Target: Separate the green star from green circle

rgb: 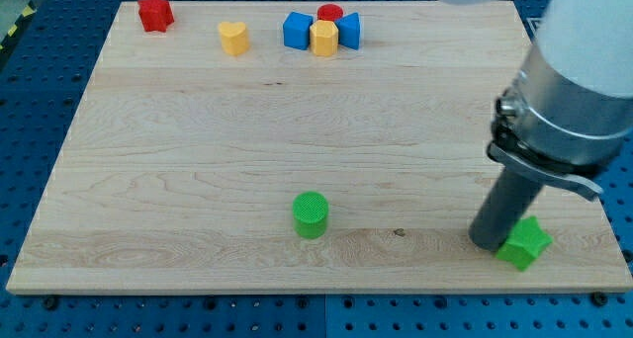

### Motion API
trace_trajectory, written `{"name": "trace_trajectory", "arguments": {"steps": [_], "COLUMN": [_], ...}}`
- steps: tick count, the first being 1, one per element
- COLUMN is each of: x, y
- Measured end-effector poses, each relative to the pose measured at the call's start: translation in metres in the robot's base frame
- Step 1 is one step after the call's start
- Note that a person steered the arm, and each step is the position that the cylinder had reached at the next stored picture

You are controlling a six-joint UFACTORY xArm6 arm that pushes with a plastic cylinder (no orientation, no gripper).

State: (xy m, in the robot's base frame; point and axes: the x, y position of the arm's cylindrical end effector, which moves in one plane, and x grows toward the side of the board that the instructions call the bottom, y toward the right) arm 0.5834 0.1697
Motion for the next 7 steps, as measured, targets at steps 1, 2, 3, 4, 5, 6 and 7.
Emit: {"name": "trace_trajectory", "arguments": {"steps": [1,2,3,4,5,6,7], "x": [0.004,0.030,0.034,0.034,0.034,0.034,0.034], "y": [0.013,0.004,-0.002,0.015,0.042,0.050,0.057]}}
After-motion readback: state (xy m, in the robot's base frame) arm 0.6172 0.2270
